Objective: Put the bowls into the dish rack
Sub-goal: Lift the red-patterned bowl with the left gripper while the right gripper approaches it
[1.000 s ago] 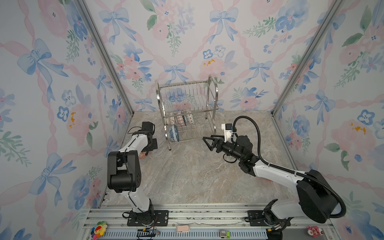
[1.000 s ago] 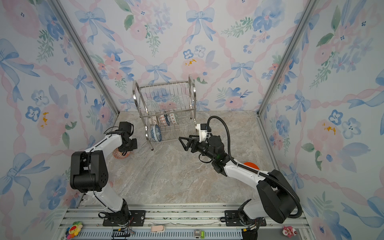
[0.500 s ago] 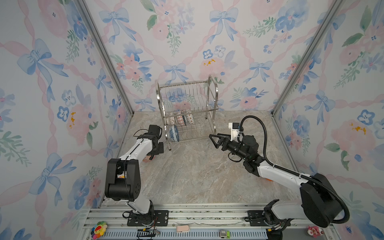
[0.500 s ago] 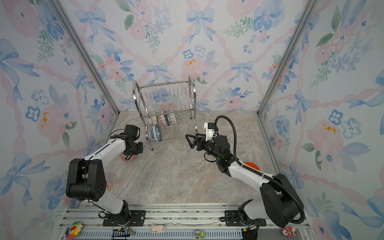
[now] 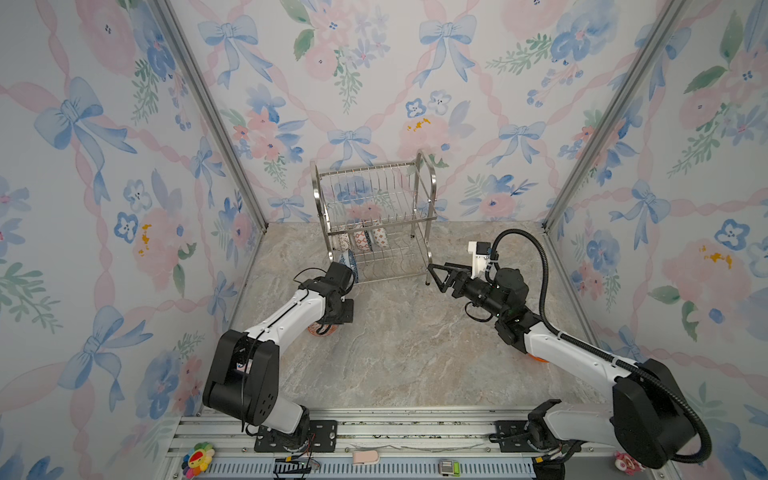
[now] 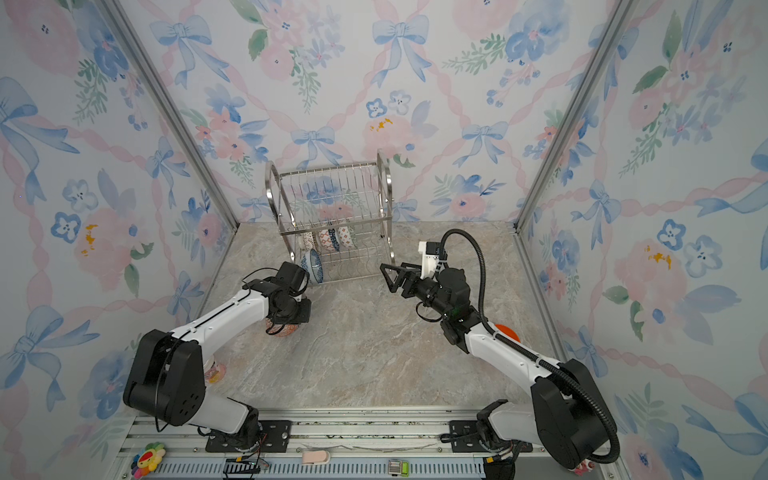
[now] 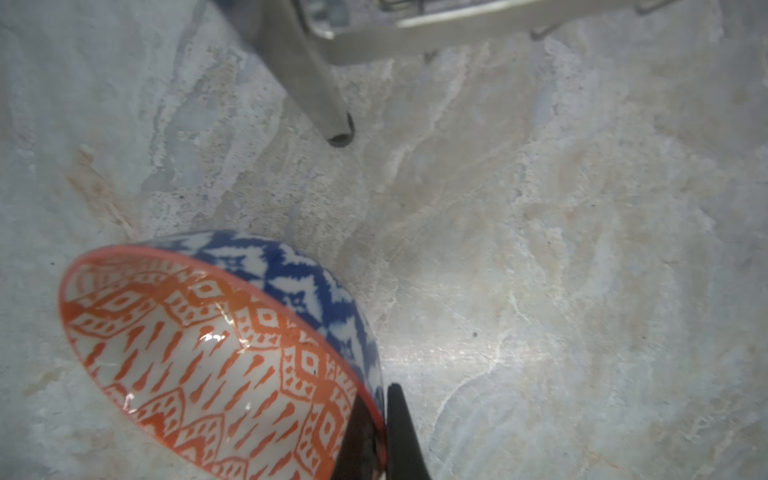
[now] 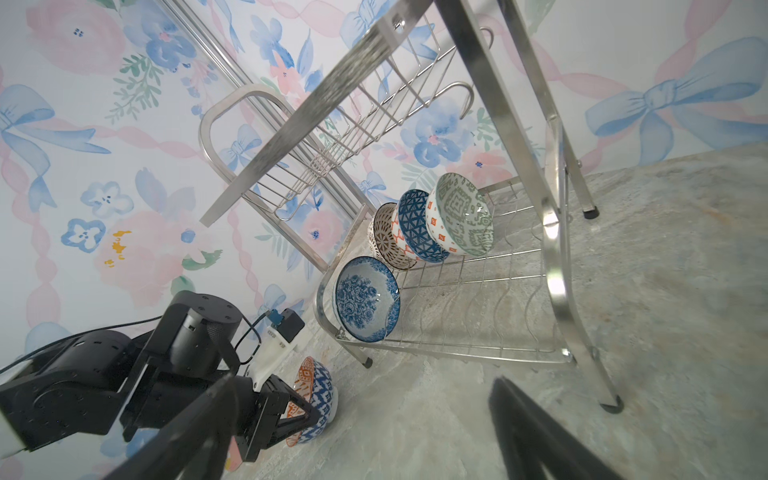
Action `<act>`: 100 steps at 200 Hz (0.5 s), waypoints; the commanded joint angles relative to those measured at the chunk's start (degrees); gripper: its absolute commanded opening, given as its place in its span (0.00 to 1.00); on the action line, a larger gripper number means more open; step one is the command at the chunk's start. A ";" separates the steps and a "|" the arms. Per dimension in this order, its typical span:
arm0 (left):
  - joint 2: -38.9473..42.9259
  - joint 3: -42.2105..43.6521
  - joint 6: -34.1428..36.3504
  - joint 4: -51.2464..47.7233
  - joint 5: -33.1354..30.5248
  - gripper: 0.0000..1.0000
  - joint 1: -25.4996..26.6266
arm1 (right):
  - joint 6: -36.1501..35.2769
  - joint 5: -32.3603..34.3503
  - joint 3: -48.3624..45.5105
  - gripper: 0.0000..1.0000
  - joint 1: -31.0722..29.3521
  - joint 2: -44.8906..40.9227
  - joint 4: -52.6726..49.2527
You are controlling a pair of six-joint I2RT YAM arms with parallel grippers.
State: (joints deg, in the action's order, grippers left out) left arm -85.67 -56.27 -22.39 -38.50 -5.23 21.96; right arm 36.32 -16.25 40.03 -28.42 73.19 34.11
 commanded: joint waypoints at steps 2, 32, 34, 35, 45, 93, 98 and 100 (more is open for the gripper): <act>-2.19 -1.38 -4.84 -1.67 2.58 0.00 5.80 | -3.43 1.64 -0.12 0.97 0.89 -3.01 -4.44; -6.31 -4.93 -7.28 -1.33 2.69 0.00 13.93 | -3.67 2.29 -0.73 0.97 2.57 -4.88 -6.75; -6.63 -5.17 -7.37 -1.25 2.69 0.00 14.46 | -3.74 2.28 -0.74 0.97 2.71 -5.03 -7.13; -6.84 -5.39 -7.48 -1.24 2.69 0.00 14.71 | -3.72 2.32 -0.74 0.97 2.78 -5.09 -7.22; -9.05 -6.95 -7.72 -0.82 2.82 0.00 16.61 | -3.71 2.34 -0.77 0.97 3.75 -5.47 -8.35; -20.27 -18.32 -7.77 -0.70 2.84 0.00 24.16 | -3.28 2.62 -1.36 0.97 7.62 -7.71 -13.23; -21.41 -19.58 -7.67 -0.70 3.05 0.00 24.67 | -3.44 2.62 -1.44 0.97 8.03 -7.92 -13.80; -21.76 -20.04 -7.60 -0.70 3.13 0.00 24.88 | -3.51 2.63 -1.49 0.97 8.19 -8.07 -13.98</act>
State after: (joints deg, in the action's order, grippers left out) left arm -101.69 -72.38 -28.80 -39.48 -6.55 44.29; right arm 33.80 -14.44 39.72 -21.96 66.94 24.25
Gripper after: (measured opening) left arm 0.049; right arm 0.968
